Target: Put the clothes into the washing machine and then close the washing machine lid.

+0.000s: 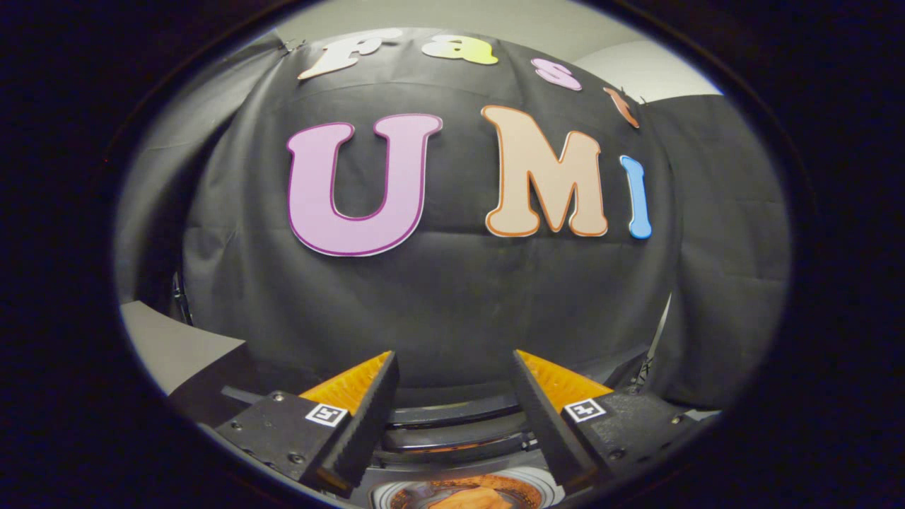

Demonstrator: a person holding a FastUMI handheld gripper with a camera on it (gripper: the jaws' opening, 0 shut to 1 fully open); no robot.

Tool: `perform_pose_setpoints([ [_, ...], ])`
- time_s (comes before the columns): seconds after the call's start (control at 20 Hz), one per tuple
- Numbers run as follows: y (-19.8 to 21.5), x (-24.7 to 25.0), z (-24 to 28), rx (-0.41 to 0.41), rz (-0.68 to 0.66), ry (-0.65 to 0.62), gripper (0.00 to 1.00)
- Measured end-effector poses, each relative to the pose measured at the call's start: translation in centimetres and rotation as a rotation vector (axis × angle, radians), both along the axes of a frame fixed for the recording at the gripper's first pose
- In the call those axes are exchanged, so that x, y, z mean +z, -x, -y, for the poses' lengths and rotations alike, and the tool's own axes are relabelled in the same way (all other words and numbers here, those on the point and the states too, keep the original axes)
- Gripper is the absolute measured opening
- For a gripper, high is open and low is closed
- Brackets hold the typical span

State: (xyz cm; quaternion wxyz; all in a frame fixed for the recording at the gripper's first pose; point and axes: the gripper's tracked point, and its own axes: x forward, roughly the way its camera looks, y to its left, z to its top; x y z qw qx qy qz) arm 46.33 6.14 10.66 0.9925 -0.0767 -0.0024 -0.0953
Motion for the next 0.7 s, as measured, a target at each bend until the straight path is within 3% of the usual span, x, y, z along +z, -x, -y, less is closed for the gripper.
perform_pose_setpoints([
  [0.7, 1.5, -0.3, 0.1, 0.079, 0.065, -0.004, 0.96],
])
